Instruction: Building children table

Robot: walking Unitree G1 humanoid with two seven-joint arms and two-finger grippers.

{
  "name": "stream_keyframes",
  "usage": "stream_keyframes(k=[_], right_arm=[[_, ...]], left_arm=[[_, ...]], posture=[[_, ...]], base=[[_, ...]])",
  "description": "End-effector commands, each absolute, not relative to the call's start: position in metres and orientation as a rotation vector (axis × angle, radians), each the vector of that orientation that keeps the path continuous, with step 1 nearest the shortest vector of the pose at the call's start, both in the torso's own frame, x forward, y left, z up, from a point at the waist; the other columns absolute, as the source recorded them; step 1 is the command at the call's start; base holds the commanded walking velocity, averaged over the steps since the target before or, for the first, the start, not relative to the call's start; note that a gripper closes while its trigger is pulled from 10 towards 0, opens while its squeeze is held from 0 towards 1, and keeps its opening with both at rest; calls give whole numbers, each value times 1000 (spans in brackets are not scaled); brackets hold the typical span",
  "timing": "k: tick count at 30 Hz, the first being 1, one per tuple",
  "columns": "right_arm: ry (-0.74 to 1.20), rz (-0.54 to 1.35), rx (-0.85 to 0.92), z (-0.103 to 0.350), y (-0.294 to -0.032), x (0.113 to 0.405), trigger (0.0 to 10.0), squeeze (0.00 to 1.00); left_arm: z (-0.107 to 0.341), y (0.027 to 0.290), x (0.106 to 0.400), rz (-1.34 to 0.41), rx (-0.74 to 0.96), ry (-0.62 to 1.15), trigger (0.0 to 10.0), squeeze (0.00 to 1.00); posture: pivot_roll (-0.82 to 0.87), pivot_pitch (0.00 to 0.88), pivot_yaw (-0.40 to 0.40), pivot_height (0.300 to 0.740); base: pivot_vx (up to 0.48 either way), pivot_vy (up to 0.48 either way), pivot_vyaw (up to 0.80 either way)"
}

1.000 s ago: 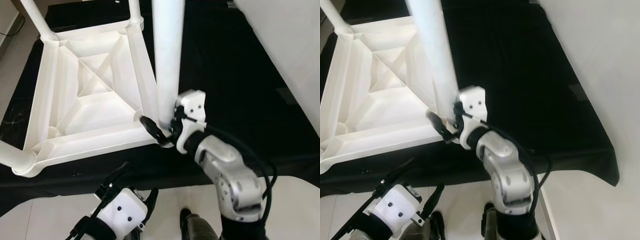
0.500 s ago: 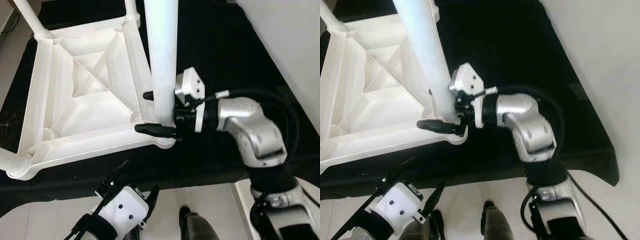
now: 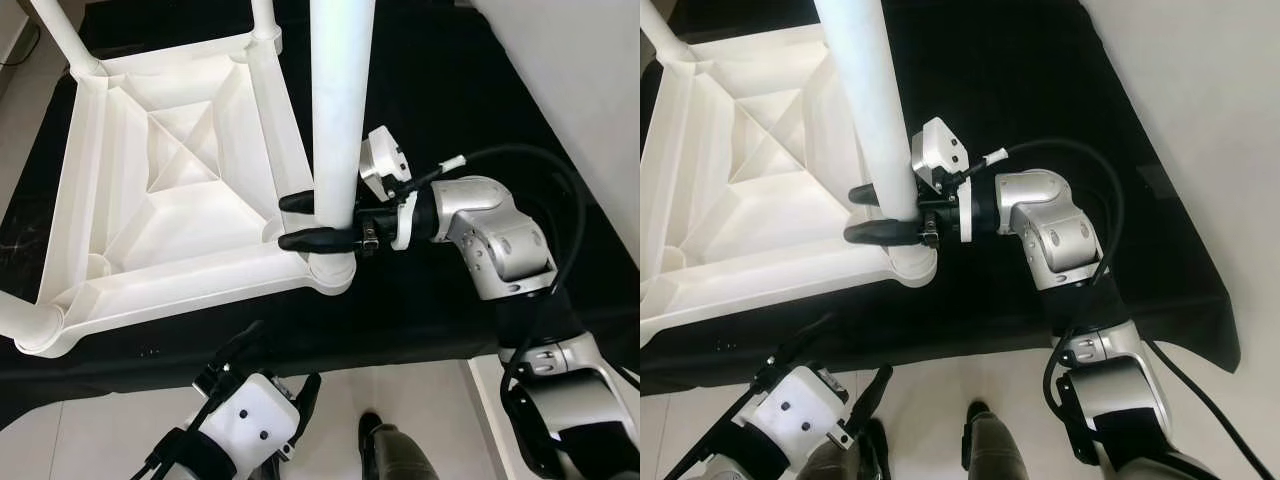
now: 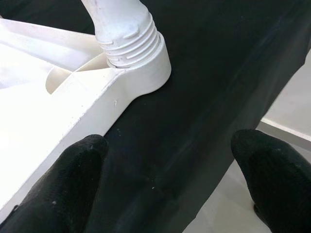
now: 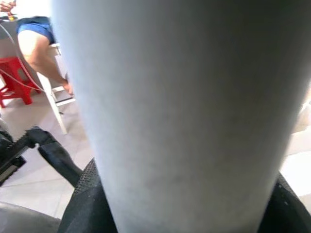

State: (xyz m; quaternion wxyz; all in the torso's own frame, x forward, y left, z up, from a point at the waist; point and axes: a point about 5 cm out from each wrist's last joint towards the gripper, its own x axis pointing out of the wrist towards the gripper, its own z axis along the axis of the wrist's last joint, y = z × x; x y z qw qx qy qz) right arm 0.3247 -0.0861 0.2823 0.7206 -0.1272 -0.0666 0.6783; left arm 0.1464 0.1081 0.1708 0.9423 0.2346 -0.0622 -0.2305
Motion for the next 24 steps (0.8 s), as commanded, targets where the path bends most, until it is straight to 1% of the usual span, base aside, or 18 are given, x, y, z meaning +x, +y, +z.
stream_keyframes(k=[1,4,5,7,8,9,10,11,12,13,14,15,21,22,24], right_arm=[[-109,1411,-232,273,-90,328,0,0],[-88,1281,-192,262,-94,325,0,0],[-59,1171,-149,252,-92,321,0,0],[-59,1171,-149,252,-92,321,0,0],[-91,958,-154,245,-89,322,0,0],[-51,601,-175,232,-96,322,0,0],[-51,601,-175,232,-96,322,0,0],[2,421,-175,217,-100,309,0,0],[2,421,-175,217,-100,309,0,0],[33,377,-180,206,-92,297,0,0],[33,377,-180,206,-92,297,0,0],[30,417,-176,203,-79,291,0,0],[23,457,-152,205,-68,298,0,0],[30,488,-151,204,-63,298,5137,0],[34,499,-149,204,-62,298,5137,0]], left_arm=[[165,107,144,-482,477,-98,10000,0],[165,106,144,-482,474,-100,10000,0],[164,107,145,-481,473,-101,10000,0],[164,107,145,-481,473,-101,10000,0],[164,107,145,-480,473,-101,10000,0],[164,108,146,-478,472,-101,10000,0],[164,108,146,-478,472,-101,10000,0],[164,108,146,-477,472,-103,10000,0],[164,108,146,-477,472,-103,10000,0],[164,108,148,-476,471,-105,10000,0],[164,108,148,-476,471,-105,10000,0],[164,108,149,-477,475,-109,10000,0],[162,109,153,-473,478,-111,10000,0],[162,109,154,-465,479,-115,10000,0],[162,109,154,-461,479,-116,10000,0]], posture=[[-27,313,8,740],[-34,314,5,740],[-41,315,1,740],[-41,315,1,740],[-46,315,-1,740],[-51,315,-1,740],[-51,315,-1,740],[-57,316,-5,740],[-57,316,-5,740],[-50,318,7,740],[-50,318,7,740],[-55,304,12,740],[-56,285,2,740],[-57,284,0,740],[-56,284,-1,740]], base=[[0,0,0],[0,0,0],[0,0,0],[0,0,0],[0,0,0],[0,0,0],[0,0,0],[0,0,0],[0,0,0],[0,0,0],[0,0,0],[0,0,0],[0,0,0],[0,0,0],[0,0,0]])
